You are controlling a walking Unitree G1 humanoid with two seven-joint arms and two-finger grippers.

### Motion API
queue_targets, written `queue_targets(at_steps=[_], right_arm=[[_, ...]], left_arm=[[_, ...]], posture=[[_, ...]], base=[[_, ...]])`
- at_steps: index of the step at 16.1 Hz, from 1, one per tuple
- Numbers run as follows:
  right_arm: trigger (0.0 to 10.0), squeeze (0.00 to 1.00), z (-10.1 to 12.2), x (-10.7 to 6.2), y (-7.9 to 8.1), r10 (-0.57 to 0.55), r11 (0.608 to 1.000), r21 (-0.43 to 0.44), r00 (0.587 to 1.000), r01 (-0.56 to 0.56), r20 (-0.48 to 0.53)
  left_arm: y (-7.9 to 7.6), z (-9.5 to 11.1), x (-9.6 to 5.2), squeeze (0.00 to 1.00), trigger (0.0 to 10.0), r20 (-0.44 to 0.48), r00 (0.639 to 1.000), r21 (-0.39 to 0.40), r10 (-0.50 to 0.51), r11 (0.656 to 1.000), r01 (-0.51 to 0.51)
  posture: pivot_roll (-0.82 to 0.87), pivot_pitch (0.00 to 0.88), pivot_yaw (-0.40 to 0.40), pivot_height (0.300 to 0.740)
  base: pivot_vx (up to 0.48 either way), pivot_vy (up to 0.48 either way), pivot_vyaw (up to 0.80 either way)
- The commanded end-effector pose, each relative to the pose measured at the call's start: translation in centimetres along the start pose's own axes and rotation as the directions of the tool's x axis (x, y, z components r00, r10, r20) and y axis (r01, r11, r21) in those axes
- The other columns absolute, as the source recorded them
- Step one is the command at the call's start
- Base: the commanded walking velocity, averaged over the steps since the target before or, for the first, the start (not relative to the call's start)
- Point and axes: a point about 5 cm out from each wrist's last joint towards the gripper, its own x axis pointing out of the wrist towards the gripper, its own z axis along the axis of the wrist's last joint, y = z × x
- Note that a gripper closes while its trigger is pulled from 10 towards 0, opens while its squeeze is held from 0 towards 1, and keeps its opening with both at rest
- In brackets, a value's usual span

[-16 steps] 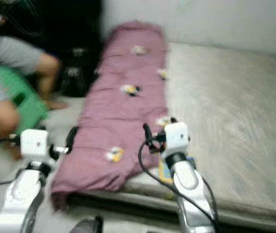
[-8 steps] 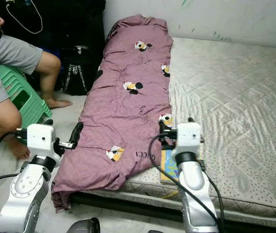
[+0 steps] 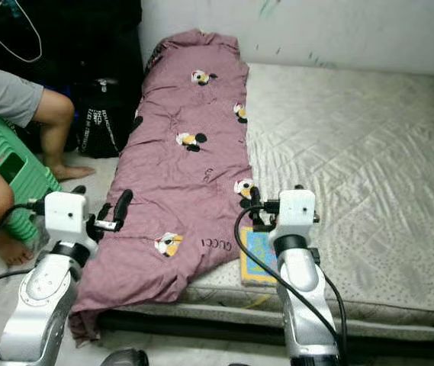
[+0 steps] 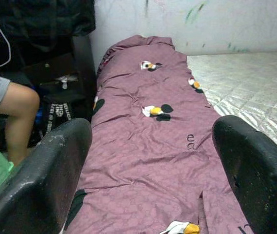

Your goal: Clean up the room

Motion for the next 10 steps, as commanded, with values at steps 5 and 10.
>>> queue_targets(at_steps=[5, 10], right_arm=[[10.0, 0.0, -0.3, -0.5, -1.3, -0.074, 0.997, -0.005, 0.997, 0.074, 0.005], [10.0, 0.0, -0.6, -1.2, -2.6, -0.134, 0.991, -0.023, 0.991, 0.134, 0.017]], left_arm=[[-0.8, -0.1, 1.0, 0.0, 10.0, 0.001, 0.998, -0.006, -0.064, 0.998, 0.064], [-1.6, -0.8, 1.5, 0.0, 10.0, -0.011, 0.996, -0.022, -0.09, 0.996, 0.089]], posture=[[-0.08, 0.013, 0.029, 0.74], [-0.12, 0.0, 0.078, 0.74]], base=[[0.0, -0.373, 0.0], [0.0, -0.228, 0.0]])
